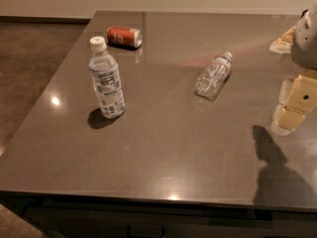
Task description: Knock blue plastic bottle over
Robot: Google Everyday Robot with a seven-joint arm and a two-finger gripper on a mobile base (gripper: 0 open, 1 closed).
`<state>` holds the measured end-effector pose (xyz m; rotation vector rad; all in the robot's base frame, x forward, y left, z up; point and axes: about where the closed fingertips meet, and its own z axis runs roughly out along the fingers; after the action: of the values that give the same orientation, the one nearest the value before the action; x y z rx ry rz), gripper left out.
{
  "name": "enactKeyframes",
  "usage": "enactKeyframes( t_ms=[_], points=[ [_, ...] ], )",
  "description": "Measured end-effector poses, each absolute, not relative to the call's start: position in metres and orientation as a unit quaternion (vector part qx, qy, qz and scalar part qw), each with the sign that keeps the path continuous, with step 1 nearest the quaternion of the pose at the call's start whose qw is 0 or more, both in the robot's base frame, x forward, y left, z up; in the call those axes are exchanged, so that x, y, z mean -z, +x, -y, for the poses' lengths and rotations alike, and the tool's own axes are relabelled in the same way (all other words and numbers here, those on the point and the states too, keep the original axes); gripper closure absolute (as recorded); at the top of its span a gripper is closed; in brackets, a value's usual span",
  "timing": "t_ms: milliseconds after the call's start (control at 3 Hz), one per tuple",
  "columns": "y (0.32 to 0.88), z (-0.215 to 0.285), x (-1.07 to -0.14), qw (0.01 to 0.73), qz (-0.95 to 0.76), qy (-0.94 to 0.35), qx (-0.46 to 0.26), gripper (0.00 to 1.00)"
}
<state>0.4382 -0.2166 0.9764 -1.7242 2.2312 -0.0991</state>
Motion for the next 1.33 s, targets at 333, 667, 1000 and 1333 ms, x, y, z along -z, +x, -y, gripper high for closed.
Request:
enactKeyframes(
  t_ms=[333, 667, 1000, 1333],
  points=[
    [0.438, 0.215, -0.977, 0.16, -0.779, -0.605, 0.036, 0.0],
    [0.439, 0.214, -0.978, 0.161, -0.778, -0.607, 0.037, 0.0],
    [0.454, 0.168, -0.976, 0.18, -0.751, -0.635, 0.005, 0.0],
    [0.466, 0.115, -0.969, 0.208, -0.725, -0.656, -0.029, 0.0]
  ],
)
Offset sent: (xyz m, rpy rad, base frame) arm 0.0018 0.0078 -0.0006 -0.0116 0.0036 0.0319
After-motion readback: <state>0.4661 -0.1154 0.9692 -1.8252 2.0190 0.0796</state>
